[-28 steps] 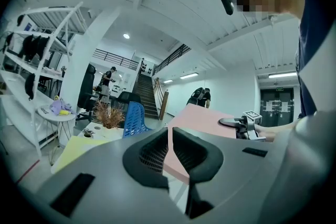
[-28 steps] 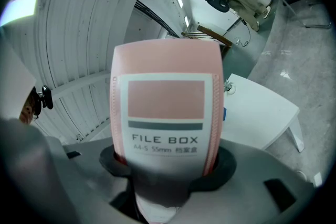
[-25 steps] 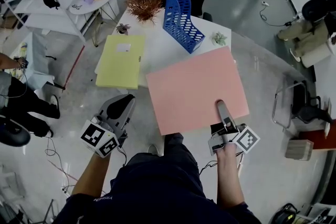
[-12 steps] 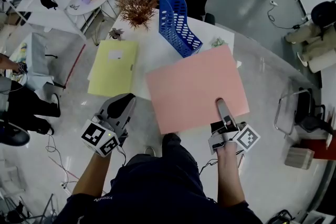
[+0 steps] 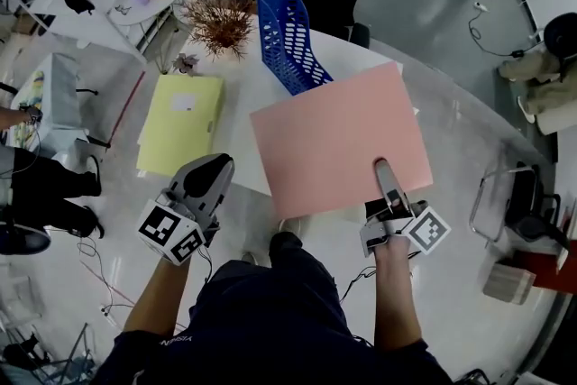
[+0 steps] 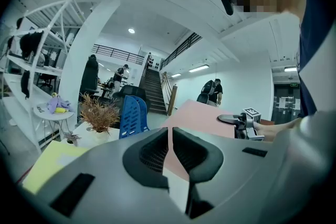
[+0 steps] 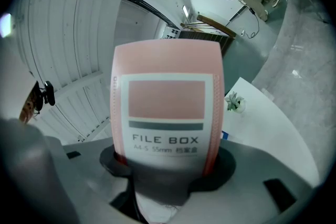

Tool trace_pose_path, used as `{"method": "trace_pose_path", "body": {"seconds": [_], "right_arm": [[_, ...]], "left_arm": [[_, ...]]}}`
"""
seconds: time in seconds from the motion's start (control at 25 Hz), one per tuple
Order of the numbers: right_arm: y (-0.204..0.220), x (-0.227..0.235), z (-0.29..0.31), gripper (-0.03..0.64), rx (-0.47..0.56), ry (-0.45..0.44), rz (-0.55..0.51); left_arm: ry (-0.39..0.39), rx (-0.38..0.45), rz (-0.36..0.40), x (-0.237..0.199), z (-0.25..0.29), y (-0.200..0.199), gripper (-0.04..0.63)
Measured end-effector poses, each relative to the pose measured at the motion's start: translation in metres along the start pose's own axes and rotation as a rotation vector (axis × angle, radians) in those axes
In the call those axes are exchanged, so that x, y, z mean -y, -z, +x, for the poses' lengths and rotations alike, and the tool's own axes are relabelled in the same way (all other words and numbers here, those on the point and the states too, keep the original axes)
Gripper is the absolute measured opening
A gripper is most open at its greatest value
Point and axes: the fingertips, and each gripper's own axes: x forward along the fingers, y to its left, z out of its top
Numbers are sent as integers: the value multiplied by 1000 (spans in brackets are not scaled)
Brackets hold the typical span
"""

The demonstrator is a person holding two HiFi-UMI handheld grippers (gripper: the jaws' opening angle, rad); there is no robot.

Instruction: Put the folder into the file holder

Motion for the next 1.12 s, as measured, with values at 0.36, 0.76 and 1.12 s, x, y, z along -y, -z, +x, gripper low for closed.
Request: {"method": "trace_pose_path", "body": {"seconds": [0.36, 0.76, 1.12], "right_arm": [[-59, 3, 38, 262, -7, -48, -140], [-107, -5, 64, 262, 0, -76, -303], [-131, -20, 87, 261, -5, -78, -463]], "left_arm": [[-31, 8, -1, -7, 42, -9, 51], [-53, 29, 9, -11, 61, -20, 51], [-56, 39, 0, -14, 73, -23, 51]]}}
